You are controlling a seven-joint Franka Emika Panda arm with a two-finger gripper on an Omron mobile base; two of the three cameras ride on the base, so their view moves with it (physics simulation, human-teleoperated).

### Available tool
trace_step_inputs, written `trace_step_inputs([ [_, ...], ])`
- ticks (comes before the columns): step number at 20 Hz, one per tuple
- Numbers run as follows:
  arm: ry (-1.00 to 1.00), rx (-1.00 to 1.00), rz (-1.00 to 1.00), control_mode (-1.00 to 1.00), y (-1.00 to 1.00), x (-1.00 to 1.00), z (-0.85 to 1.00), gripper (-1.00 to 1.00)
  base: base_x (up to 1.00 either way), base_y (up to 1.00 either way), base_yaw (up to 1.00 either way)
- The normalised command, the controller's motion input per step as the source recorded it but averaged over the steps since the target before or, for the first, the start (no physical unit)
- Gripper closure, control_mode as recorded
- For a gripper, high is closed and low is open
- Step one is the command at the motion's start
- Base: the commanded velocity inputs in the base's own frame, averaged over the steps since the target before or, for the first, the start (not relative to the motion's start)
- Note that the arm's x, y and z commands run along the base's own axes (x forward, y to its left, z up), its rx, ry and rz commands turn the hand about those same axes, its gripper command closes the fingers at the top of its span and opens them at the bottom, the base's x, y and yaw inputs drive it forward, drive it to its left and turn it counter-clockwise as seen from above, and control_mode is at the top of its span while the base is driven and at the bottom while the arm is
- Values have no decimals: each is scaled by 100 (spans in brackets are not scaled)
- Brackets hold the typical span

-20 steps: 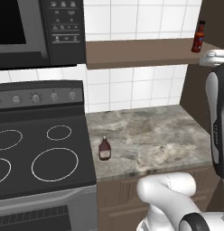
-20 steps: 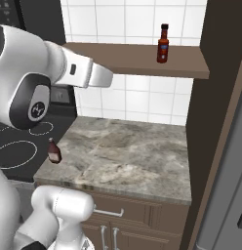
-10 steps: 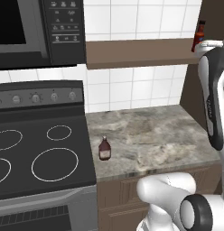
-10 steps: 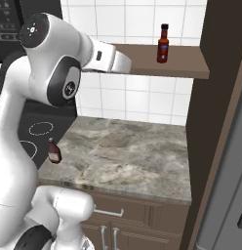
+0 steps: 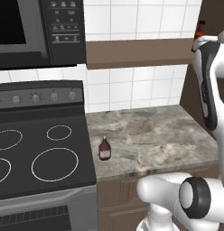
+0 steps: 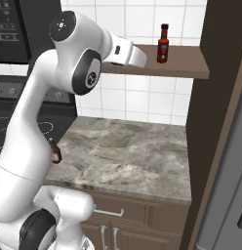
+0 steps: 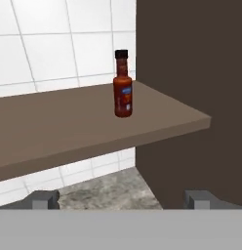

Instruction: Take 2 condiments from the cabinet and move them on the counter near the stove.Make sure the condiments are lined up with each other, next to each other.

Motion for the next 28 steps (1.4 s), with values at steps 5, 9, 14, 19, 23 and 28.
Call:
trace_step_inputs([
  [5,0,0,-6,-100,-27,54,0,-100,0,0,0],
  [9,0,0,-5,-100,-21,50,0,-100,0,0,0],
  [14,0,0,-4,-100,-17,48,0,-100,0,0,0],
  [19,2,0,-1,-100,-14,47,0,-100,0,0,0],
  [23,0,0,0,-100,-9,44,-4,-100,0,0,0],
  [28,0,0,0,-100,-1,38,-4,-100,0,0,0],
])
